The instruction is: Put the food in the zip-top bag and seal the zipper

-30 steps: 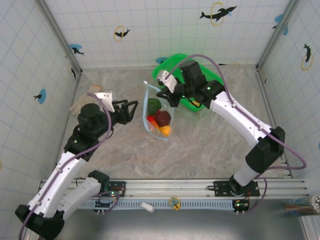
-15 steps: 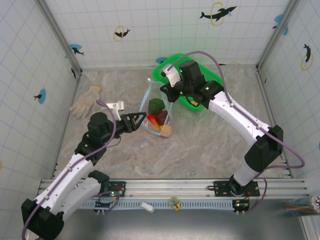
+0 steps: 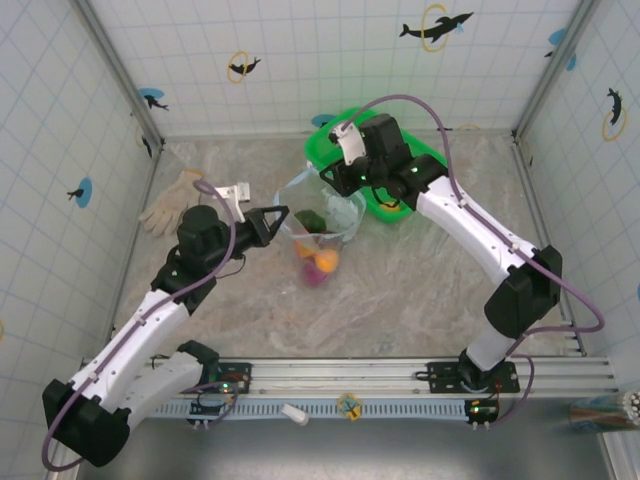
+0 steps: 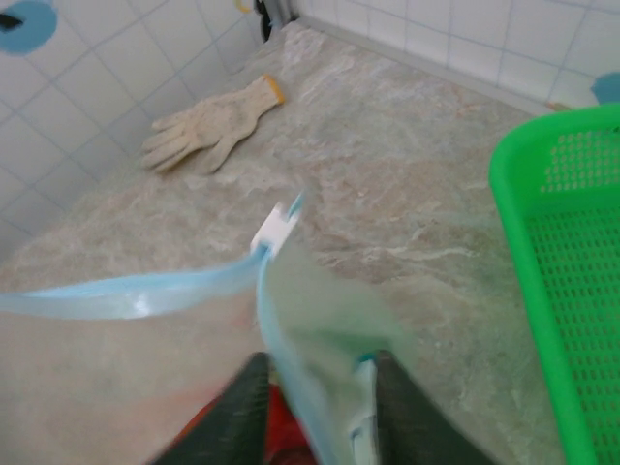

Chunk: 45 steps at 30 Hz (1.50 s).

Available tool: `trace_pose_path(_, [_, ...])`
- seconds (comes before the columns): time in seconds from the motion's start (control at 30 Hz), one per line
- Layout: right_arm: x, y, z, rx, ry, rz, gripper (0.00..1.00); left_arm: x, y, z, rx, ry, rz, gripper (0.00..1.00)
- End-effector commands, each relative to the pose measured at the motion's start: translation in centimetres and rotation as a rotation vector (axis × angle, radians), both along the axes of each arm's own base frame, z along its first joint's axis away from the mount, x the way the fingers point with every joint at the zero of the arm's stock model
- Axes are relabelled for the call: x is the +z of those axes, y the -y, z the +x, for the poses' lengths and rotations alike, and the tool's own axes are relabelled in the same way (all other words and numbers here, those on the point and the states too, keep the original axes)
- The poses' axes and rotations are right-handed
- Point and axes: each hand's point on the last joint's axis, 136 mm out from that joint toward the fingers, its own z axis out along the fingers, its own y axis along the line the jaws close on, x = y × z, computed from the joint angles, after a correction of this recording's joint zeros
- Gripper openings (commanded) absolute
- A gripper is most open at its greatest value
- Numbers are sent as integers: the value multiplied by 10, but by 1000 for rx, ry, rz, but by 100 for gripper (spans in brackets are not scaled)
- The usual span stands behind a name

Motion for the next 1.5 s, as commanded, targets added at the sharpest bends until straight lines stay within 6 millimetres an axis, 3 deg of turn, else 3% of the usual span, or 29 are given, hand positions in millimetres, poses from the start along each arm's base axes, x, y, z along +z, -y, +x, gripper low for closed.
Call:
trace_pose_path(0.0, [26,6,-3,-27,17,87,47,36,-20,2,103,116,74,0])
trace_pose_path(0.13, [38,17,-1,-67,-45,154,59,42,-30,4,150,126,108,0])
trace_pose_path(0.23, [29,51,19,-180,-81,158,66,29,-23,4,116,95,122,0])
trace_pose_path(0.3, [3,86,42,-317,-125,87,66,15,-15,2,64,63,125,0])
trace_pose_path(0.4, [-54,123,65,-431,-254,-91,64,0,-5,-5,-4,47,101,0])
trace_pose_path(0.5, [-102,143,74,-488,-304,-258,64,-5,-2,-12,-45,60,101,0])
trace_pose_path(0.6, [-134,156,80,-516,-355,-377,65,-5,2,-18,-85,75,84,0])
trace_pose_path(0.73, [-168,157,80,-489,-407,-473,68,-11,13,-28,-169,55,55,0])
trace_pose_path(0.77, [-177,159,78,-487,-406,-528,74,-13,14,-30,-176,51,52,0])
trace_pose_path(0.9, [-208,163,73,-474,-449,-612,75,-25,12,-32,-167,37,41,0])
trace_pose_path(1.23, [-267,153,63,-395,-608,-633,75,-35,11,-33,-171,29,67,0])
trace_pose_path(1.37, [-276,150,72,-393,-633,-610,72,-34,12,-33,-173,32,69,0])
trace_pose_path(1.4, [-288,151,72,-395,-658,-619,69,-34,12,-33,-174,34,70,0])
trace_pose_path(1.47, [-287,148,78,-408,-661,-598,62,-33,11,-32,-172,39,85,0])
